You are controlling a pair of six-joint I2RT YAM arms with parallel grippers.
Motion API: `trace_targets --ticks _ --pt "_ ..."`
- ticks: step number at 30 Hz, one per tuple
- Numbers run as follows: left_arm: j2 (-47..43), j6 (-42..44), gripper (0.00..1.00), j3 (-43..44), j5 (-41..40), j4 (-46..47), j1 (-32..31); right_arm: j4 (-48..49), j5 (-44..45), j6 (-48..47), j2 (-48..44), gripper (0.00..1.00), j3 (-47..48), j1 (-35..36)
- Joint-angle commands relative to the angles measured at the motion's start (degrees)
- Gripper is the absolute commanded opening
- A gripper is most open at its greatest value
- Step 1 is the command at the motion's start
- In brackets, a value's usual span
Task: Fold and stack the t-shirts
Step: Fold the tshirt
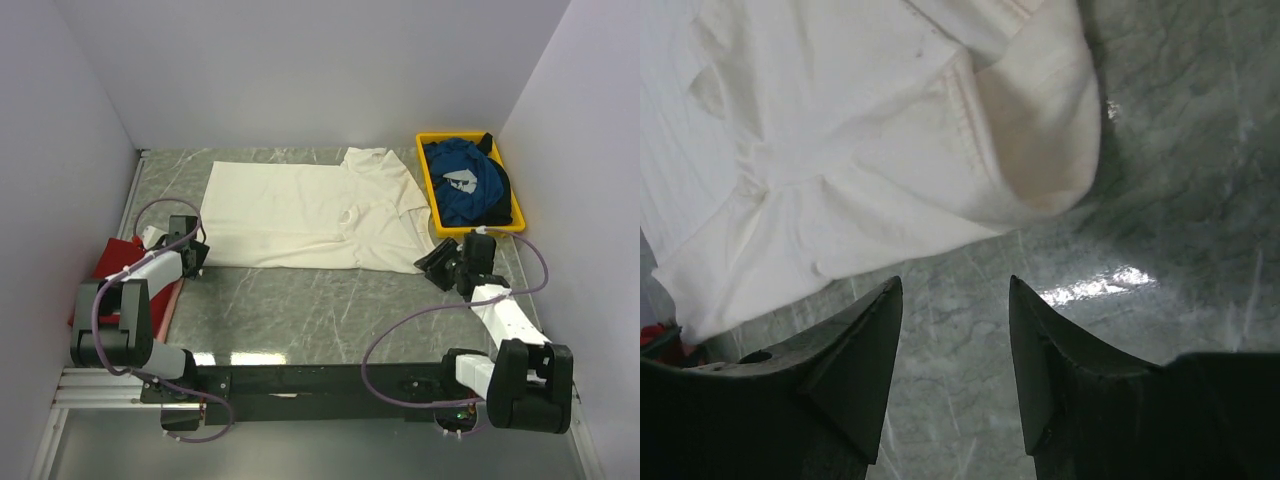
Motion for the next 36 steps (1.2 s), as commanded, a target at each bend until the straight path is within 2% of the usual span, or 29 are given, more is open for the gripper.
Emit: trace_targets --ticks 1,7,11,13,20,21,23,25,27,29,30,33,36 --pt "0.9 -0.3 0.49 -0.3 -2.2 1.5 0.3 3.5 -1.5 -0.4 1.9 0.54 -1.1 -2.2" --pt "1.6 0.4 0.33 -0.2 -3.0 1.8 0.3 5.8 -2.0 -0.1 5.7 0.55 -0.8 -5.1" --pt "1.8 1.0 0.27 -0.2 -2.9 2.0 0.3 6.4 -0.6 -0.1 6.7 0.55 -1.1 -5.4" --pt "1.9 1.3 0.21 0.0 -2.9 2.1 0.3 7.0 0.0 0.1 7.1 0.55 -1.4 -5.5" --pt "1.8 1.5 0.13 0.4 -2.9 2.0 0.3 9.3 1.4 1.9 11.0 0.53 -0.9 -5.5" --pt "1.7 1.5 0.06 0.5 -3.0 1.8 0.2 10.7 1.6 2.2 11.5 0.52 -0.6 -5.5" --pt "1.7 1.7 0.01 0.9 -3.2 1.1 0.3 10.3 2.8 2.3 12.6 0.46 0.6 -5.5" --pt "1.4 1.9 0.01 1.2 -3.3 0.7 0.3 9.8 3.5 2.2 12.8 0.36 1.9 -5.5" --pt "0.6 1.9 0.01 1.7 -3.7 -0.2 0.3 8.0 4.5 2.4 11.9 0.17 2.7 -5.8" --pt "-0.1 2.0 0.01 1.9 -4.0 -0.9 0.3 6.2 5.1 2.2 11.1 0.12 3.9 -6.1" --pt "-0.8 2.2 0.01 2.2 -4.4 -1.7 0.3 5.5 5.2 2.0 10.2 0.06 4.3 -6.2" --pt "-2.1 2.0 0.01 2.8 -5.0 -3.3 0.3 2.6 5.3 1.1 7.8 0.01 5.7 -7.4" --pt "-3.7 1.8 0.01 2.9 -5.5 -5.2 0.3 0.0 4.9 0.1 5.1 0.0 6.0 -8.9"
